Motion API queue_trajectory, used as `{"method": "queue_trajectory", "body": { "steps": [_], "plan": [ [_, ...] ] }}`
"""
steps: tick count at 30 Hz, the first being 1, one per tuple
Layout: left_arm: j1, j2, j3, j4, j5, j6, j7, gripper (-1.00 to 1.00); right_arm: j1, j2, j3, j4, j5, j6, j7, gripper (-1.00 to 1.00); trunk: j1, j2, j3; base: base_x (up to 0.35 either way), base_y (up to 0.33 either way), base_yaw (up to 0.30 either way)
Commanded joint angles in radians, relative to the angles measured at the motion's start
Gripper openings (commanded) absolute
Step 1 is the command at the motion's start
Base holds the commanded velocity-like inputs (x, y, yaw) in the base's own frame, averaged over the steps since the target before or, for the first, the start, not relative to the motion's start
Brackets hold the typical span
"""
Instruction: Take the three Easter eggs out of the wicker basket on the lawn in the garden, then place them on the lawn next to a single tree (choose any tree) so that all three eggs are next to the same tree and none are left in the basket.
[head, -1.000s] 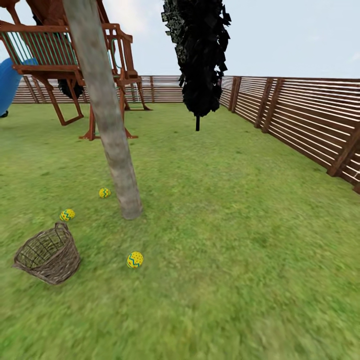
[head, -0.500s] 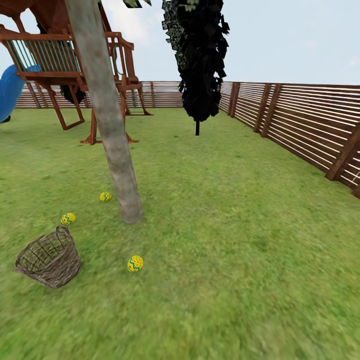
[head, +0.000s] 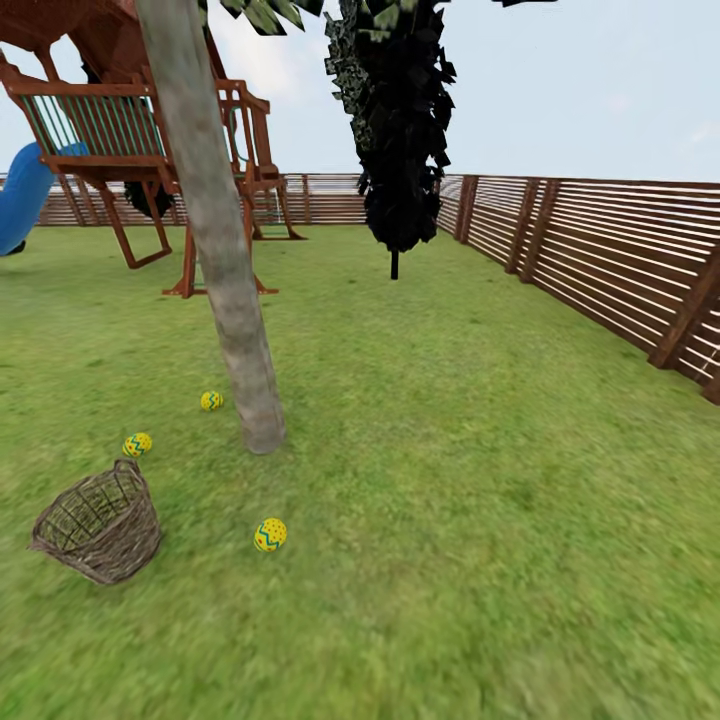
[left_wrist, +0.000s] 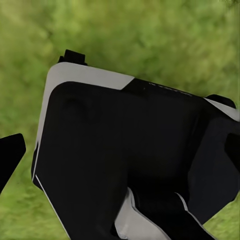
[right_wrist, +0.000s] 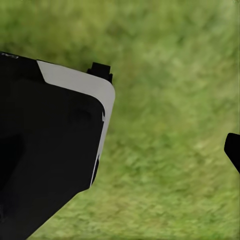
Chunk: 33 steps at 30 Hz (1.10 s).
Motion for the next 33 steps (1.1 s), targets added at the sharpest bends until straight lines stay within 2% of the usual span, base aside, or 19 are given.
{"method": "queue_trajectory", "body": {
  "steps": [1, 33],
  "plan": [
    [-0.001, 0.001, 0.008, 0.002, -0.005, 0.002, -0.002, 1.0, -0.001, 0.0, 0.003, 0.001, 0.007, 0.002, 0.005, 1.0, 0.001, -0.002, 0.0, 0.0, 0.0, 0.0],
    [-0.001, -0.003, 0.008, 0.002, -0.005, 0.002, -0.002, 1.0, 0.0, 0.006, 0.003, 0.001, 0.007, 0.002, 0.005, 1.0, 0.001, -0.002, 0.053, 0.0, 0.0, 0.0]
  ]
}}
